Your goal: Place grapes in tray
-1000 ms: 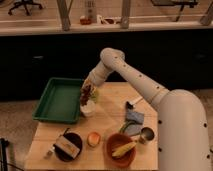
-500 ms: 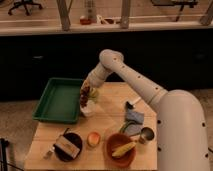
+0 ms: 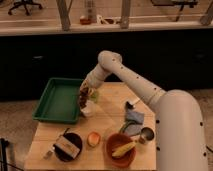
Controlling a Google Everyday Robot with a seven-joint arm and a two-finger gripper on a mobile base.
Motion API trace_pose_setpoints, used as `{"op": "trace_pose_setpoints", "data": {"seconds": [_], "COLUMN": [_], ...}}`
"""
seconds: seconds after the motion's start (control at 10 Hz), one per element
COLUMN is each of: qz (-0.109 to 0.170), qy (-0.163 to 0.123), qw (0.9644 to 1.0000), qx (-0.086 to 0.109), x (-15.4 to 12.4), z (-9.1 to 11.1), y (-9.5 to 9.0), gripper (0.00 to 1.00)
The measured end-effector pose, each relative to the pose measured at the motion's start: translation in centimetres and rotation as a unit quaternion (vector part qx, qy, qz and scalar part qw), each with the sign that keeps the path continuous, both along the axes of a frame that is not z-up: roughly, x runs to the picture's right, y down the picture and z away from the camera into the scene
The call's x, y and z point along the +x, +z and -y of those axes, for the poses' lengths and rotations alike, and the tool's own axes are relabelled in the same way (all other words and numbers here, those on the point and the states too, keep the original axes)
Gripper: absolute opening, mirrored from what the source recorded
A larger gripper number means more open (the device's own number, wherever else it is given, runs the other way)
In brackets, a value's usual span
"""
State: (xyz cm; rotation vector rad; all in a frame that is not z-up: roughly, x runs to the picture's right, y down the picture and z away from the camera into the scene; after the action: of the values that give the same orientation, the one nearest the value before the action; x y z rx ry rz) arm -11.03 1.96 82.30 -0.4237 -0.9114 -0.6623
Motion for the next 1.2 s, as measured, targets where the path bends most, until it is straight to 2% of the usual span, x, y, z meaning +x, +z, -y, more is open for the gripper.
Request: {"op": "trace_pose_setpoints", "data": {"seconds": [0.1,0.3,0.5,1.0,1.2], "qz": [0.001,0.001,-0.002,-0.011,-0.013], "qy": [-0.018,-0.036,-0.055,-0.099,-0.105], "qw": [0.9998,0.9994,0.9984,0.995,0.9944], "qx": [-0.001,-0.002,-0.006,-0.006,-0.002], "x": [-0.7,-1.4,-2.1,-4.5,-5.2], "z": [0.5,1.1,1.4,2.1,2.2], "y": [-0.7,-1.6,-1.8,-0.8,-0.4], "gripper": [0.0,0.0,0.0,0.0,0.0]}}
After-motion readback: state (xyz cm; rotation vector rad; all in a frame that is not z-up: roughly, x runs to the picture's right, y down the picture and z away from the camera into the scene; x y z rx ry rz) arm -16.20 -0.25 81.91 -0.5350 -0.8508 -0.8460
